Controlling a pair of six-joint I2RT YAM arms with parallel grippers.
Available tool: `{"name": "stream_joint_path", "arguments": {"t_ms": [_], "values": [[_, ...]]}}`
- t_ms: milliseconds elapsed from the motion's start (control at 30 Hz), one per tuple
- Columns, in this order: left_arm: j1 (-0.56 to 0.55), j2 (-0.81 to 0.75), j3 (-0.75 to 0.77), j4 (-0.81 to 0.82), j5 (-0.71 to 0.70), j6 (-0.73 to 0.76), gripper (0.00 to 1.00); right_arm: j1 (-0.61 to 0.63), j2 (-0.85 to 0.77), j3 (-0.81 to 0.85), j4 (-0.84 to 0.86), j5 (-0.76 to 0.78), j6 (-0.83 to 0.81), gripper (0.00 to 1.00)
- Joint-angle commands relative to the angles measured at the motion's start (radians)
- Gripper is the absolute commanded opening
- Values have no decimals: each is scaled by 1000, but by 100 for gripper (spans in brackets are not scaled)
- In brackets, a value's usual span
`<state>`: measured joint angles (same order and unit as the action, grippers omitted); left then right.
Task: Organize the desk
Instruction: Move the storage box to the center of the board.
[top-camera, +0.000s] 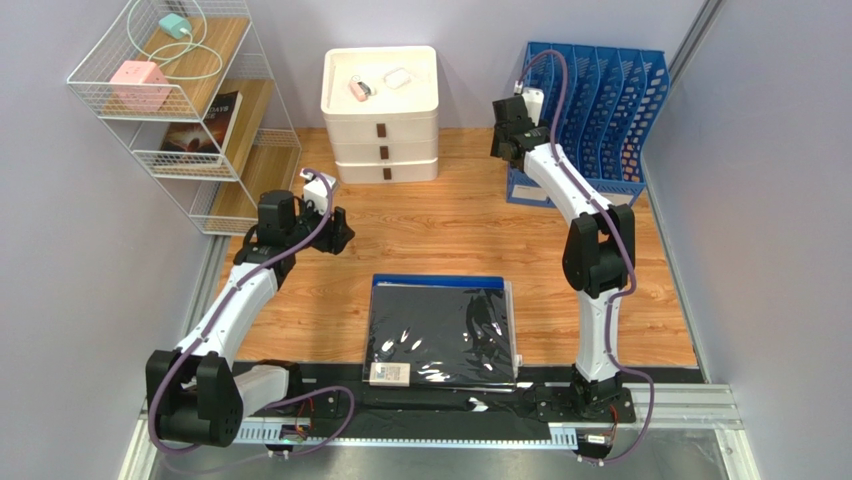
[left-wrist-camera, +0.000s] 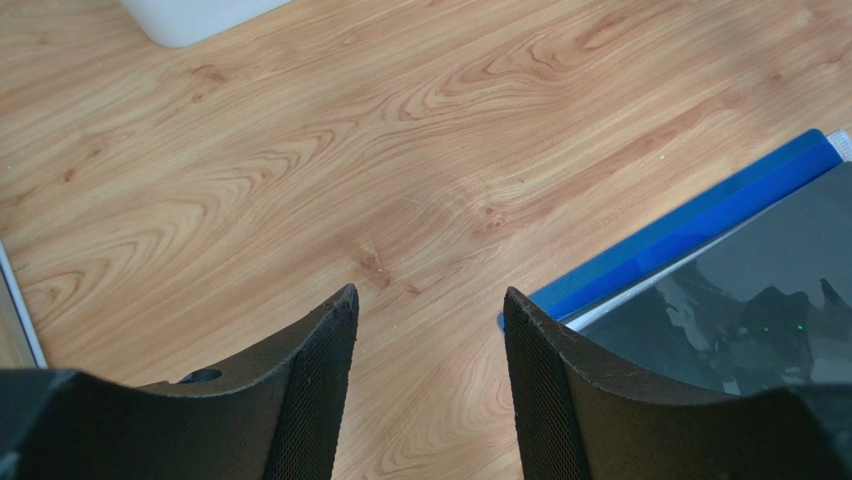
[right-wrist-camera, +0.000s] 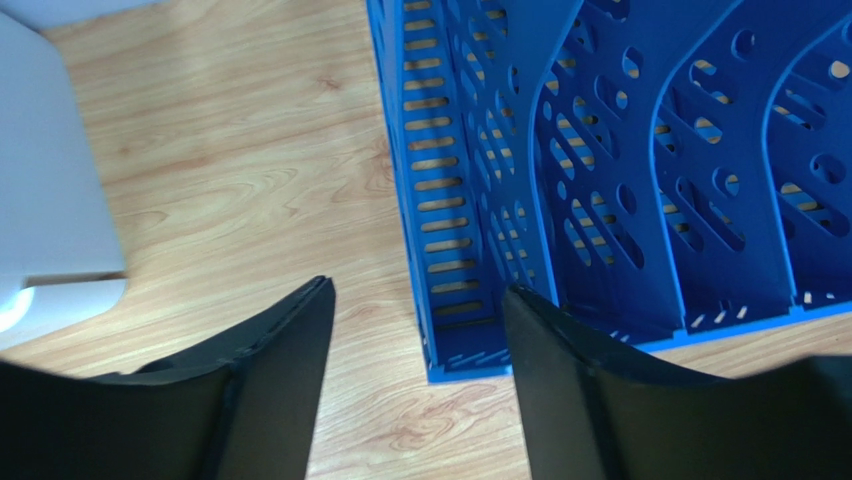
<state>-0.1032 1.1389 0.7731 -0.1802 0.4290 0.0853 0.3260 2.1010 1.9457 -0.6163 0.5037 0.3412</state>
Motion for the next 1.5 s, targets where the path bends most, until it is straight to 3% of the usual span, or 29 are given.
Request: {"name": "stream_joint_path", "arguments": {"t_ms": [0, 233, 333, 367, 433, 800, 1067, 1467], "values": [[0, -27, -27, 116, -9, -27, 61, -19, 105, 65, -37, -8, -8, 60], [0, -21, -58, 168, -26, -42, 61, -18, 133, 47, -54, -22, 18, 53], [0, -18, -61, 173, -24, -45, 61, -13, 107, 0, -59, -37, 44, 28], [0, -13, -60, 176, -30, -47, 61, -5, 84, -16, -57, -56, 54, 11], [0, -11, -60, 176, -44, -45, 61, 8, 51, -88, -40, -63, 71, 0], [0, -65, -83, 177, -49, -48, 61, 312, -196, -465, 127, -7, 214, 0], [0, -59, -80, 176, -68, -44, 61, 510, -164, -475, 176, 38, 236, 0], [-1, -45, -78, 176, -67, -38, 61, 573, -91, -427, 204, 55, 288, 0]]}}
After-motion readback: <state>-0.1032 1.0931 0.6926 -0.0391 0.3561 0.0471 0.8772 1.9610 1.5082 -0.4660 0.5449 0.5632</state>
